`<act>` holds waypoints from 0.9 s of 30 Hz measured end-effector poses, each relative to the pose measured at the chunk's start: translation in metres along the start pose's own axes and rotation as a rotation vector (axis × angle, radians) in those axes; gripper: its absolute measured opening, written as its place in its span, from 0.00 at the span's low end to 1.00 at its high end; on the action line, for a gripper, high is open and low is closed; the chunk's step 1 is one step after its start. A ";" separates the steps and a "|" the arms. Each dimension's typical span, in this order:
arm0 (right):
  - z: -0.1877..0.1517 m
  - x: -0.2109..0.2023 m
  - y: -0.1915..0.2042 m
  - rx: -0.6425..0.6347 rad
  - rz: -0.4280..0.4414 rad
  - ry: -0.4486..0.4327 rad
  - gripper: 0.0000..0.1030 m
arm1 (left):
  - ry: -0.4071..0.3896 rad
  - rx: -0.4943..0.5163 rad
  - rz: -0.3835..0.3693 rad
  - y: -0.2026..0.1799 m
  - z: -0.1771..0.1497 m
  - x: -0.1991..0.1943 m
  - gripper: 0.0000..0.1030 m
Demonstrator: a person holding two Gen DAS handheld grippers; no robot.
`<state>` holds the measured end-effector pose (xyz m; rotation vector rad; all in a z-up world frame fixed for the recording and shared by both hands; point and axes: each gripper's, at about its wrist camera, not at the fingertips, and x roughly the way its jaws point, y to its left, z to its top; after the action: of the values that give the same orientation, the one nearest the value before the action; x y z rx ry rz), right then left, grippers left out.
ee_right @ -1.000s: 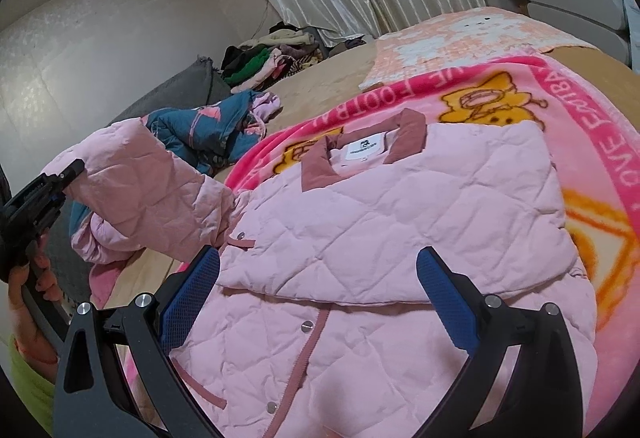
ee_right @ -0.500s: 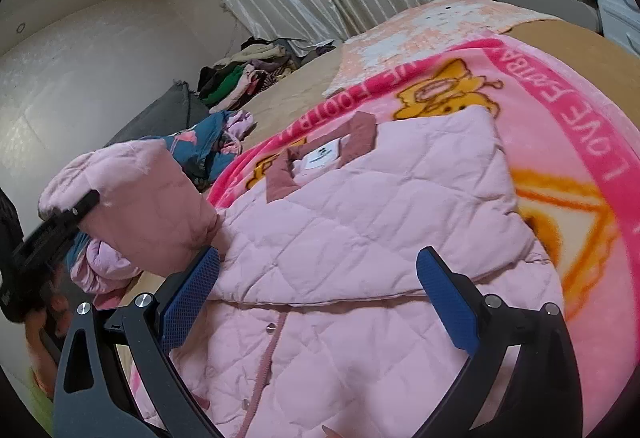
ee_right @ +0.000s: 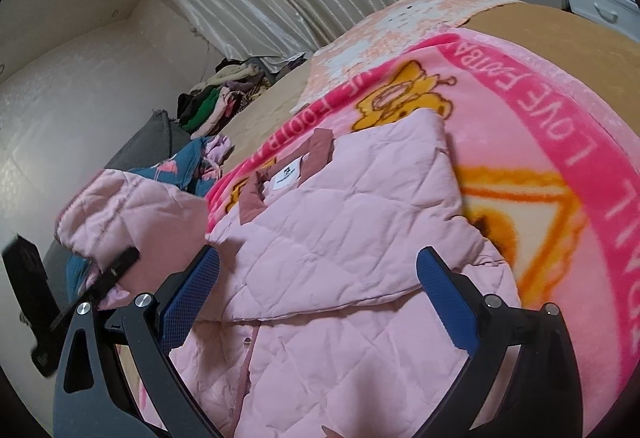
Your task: Fold large clothes
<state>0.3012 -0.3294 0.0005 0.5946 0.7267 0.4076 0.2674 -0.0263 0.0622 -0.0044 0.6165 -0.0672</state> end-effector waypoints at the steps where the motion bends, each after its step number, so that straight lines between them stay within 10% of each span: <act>1: 0.000 -0.001 -0.002 0.008 -0.002 -0.002 0.95 | 0.010 0.013 -0.001 -0.004 -0.004 0.003 0.09; 15: 0.010 -0.017 -0.026 0.052 -0.042 -0.041 0.96 | 0.105 0.205 -0.107 -0.077 -0.048 0.025 0.40; 22: 0.009 -0.011 -0.019 0.038 -0.043 -0.020 0.96 | 0.145 0.138 -0.205 -0.058 -0.059 0.015 0.79; 27: 0.001 0.003 -0.002 0.000 -0.038 0.034 0.96 | 0.104 0.140 -0.173 -0.043 -0.053 0.001 0.88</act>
<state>0.3043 -0.3290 -0.0017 0.5748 0.7693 0.3835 0.2347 -0.0680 0.0194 0.0816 0.7138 -0.2799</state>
